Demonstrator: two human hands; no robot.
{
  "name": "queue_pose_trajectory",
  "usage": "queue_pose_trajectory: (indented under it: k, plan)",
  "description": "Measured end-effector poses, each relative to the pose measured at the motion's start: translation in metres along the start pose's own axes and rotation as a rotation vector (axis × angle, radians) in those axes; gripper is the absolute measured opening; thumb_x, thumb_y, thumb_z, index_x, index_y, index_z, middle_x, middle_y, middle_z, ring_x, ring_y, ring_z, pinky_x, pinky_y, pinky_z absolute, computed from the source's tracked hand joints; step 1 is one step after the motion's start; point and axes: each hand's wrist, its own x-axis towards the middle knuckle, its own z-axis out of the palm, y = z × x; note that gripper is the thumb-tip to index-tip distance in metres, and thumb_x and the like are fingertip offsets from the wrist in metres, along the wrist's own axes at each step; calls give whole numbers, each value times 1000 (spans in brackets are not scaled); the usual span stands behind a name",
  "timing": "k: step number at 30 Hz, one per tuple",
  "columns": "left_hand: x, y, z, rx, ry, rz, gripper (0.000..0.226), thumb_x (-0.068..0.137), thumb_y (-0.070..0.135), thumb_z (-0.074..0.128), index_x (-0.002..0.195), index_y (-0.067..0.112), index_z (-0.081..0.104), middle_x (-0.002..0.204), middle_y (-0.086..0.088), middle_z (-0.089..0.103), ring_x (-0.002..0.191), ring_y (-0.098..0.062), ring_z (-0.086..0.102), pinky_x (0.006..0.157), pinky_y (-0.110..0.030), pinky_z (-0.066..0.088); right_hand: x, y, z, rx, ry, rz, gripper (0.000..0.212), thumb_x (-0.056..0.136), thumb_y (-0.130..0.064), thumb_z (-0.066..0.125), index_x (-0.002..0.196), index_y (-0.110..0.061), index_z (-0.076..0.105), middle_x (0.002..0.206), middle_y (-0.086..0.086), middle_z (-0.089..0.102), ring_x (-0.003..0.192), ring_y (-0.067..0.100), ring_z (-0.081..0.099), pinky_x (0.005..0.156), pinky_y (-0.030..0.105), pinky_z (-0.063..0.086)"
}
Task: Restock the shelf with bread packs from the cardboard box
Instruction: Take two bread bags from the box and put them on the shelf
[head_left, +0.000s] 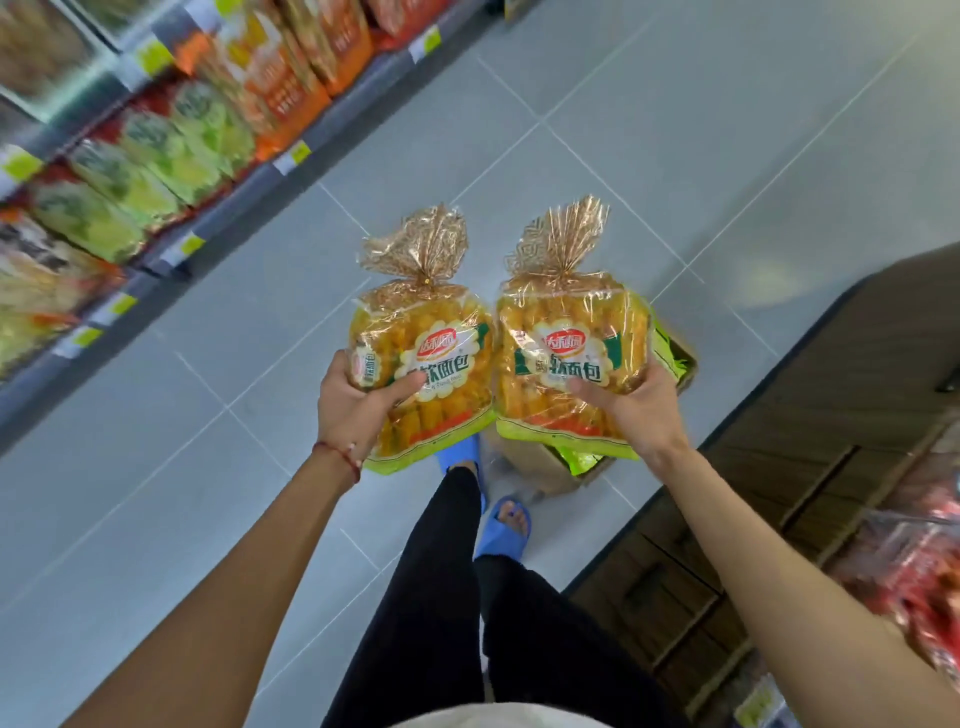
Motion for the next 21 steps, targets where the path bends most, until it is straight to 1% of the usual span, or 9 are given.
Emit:
queue_pose_trajectory:
  k: [2,4,5,8,10,12,17,18,21]
  plan:
    - [-26,14,-20,-26,29,41,56,66,14,91,113,19,61,106,2,74,95,-16,72,83,-39,61,-19,-20,3,14,-3,-60,93,60,-46,98,140,-27,55,119,-9,75,108,15,73,92,47,60]
    - [-51,26,-40,-57,52,85,59,66,14,91,117,17,62,108,2,74,95,-16,73,81,-36,61,-41,-41,5,35,-17,-130,87,63,-36,97,139,-25,55,118,-8,75,106,12,73,89,39,62]
    - [-64,31,-50,-79,67,106,61,66,14,91,119,17,62,109,2,74,96,-16,73,80,-35,61,-51,-52,6,39,-25,-154,84,63,-34,96,137,-24,56,118,-8,75,105,12,73,88,37,62]
    - [-98,48,-77,-133,117,163,59,68,11,90,120,15,61,107,2,74,93,-13,73,76,-29,61,-75,-81,10,65,-71,-197,74,66,-26,95,132,-23,61,115,-6,77,103,12,74,87,38,63]
    - [-116,57,-93,-158,138,194,58,69,12,89,120,15,62,107,2,75,93,-13,73,73,-26,61,-86,-102,14,79,-121,-214,73,67,-24,95,131,-22,61,116,-4,77,104,15,75,88,43,63]
    - [-129,67,-109,-185,163,214,56,69,14,89,119,17,63,106,2,75,92,-13,74,73,-27,61,-94,-122,20,84,-158,-240,74,67,-27,97,132,-22,61,117,-2,77,106,19,74,88,47,62]
    - [-142,97,-146,-234,210,247,55,70,17,89,119,14,65,107,-1,76,95,-18,75,77,-35,62,-101,-180,40,95,-219,-295,71,70,-19,94,132,-17,60,115,-1,77,101,18,76,84,42,64]
    - [-140,105,-152,-241,222,257,54,71,17,89,119,14,65,106,-1,76,94,-18,75,77,-35,62,-99,-191,46,93,-221,-306,70,69,-18,94,131,-17,61,115,-1,77,102,18,76,85,42,64]
    - [-129,131,-171,-275,240,280,50,73,14,86,118,14,65,104,0,76,88,-12,75,67,-24,61,-86,-227,65,77,-217,-348,65,70,-16,93,127,-18,62,114,-3,77,101,15,75,85,38,63]
